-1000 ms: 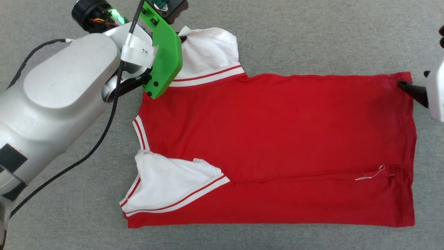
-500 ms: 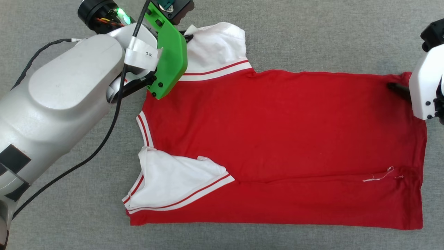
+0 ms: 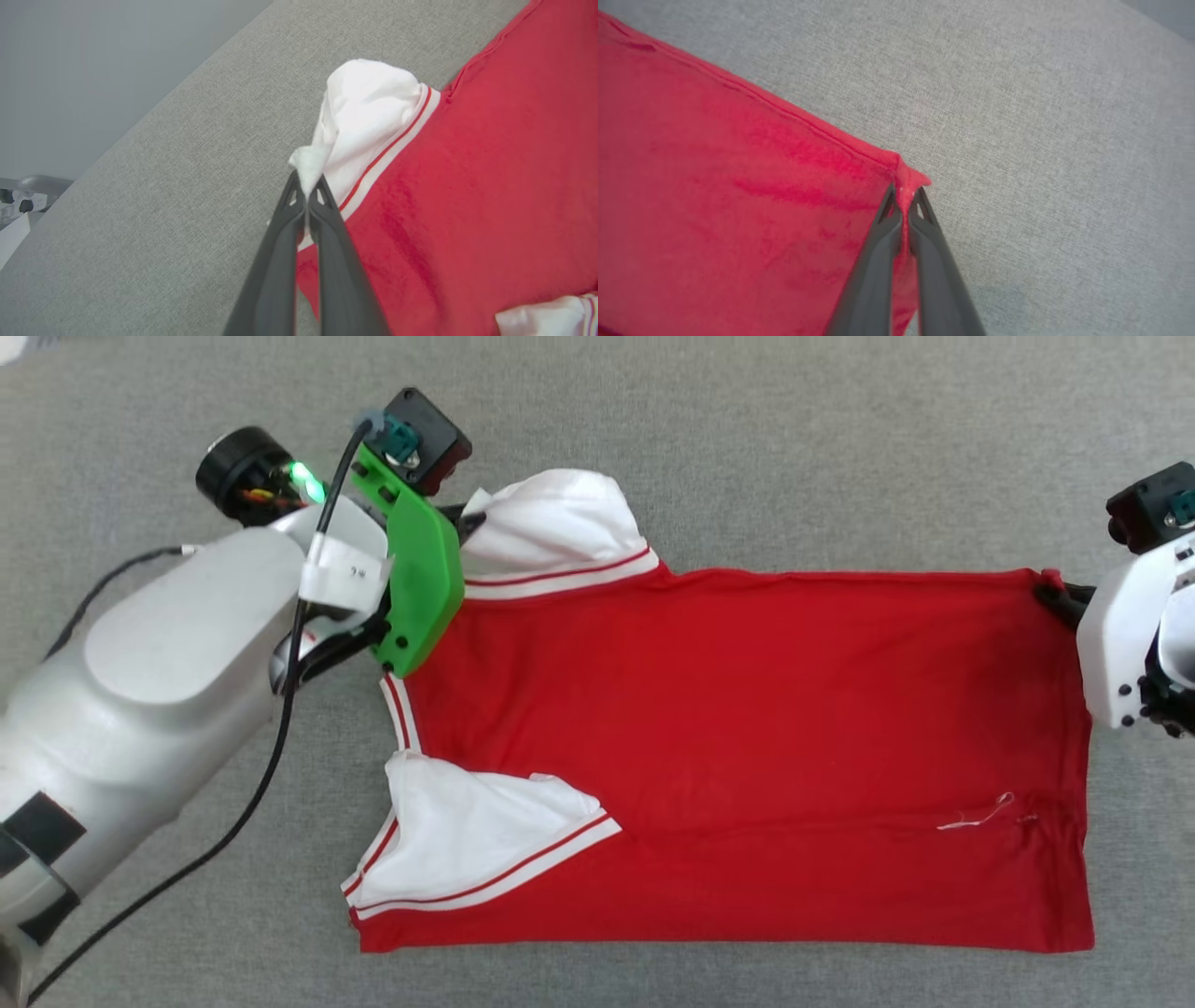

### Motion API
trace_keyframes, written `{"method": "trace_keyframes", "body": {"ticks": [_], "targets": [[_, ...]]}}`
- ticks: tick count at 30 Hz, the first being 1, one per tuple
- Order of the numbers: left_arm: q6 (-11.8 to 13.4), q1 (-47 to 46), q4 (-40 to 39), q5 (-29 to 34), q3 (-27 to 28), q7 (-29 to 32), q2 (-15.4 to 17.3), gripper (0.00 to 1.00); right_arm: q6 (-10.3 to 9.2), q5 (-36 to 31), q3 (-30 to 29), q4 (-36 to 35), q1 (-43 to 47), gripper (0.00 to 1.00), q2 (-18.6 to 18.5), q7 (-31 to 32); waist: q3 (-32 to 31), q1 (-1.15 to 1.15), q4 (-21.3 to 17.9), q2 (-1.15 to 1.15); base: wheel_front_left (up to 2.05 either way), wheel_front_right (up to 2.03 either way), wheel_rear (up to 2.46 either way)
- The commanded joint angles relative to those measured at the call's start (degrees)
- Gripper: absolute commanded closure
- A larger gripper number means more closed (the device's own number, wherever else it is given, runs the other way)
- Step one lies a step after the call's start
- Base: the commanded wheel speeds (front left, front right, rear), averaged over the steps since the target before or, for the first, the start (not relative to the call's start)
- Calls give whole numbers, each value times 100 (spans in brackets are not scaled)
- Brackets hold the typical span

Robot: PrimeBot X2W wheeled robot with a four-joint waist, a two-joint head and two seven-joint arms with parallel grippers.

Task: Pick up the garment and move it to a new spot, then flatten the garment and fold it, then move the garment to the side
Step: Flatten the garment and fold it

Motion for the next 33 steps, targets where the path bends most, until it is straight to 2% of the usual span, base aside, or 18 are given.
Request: {"method": "trace_keyframes", "body": {"ticks": [1,11,26,33], "targets": [[-16,188,-19,4,12,-71,47,100,-5,66,42,-69,143,100,-49,-150,-317,0,-13,0,0,0,0],[52,1070,-353,17,12,-420,381,100,-5,275,178,-376,911,100,-319,-918,-949,0,87,0,0,0,0],[647,2803,-1090,-151,12,-540,713,100,-5,372,-130,-898,2517,100,-548,-1587,-1397,0,233,0,0,0,0],[821,3330,-1110,-215,12,-597,734,100,-5,327,-339,-981,3064,100,-438,-1612,-1387,0,209,0,0,0,0]]}}
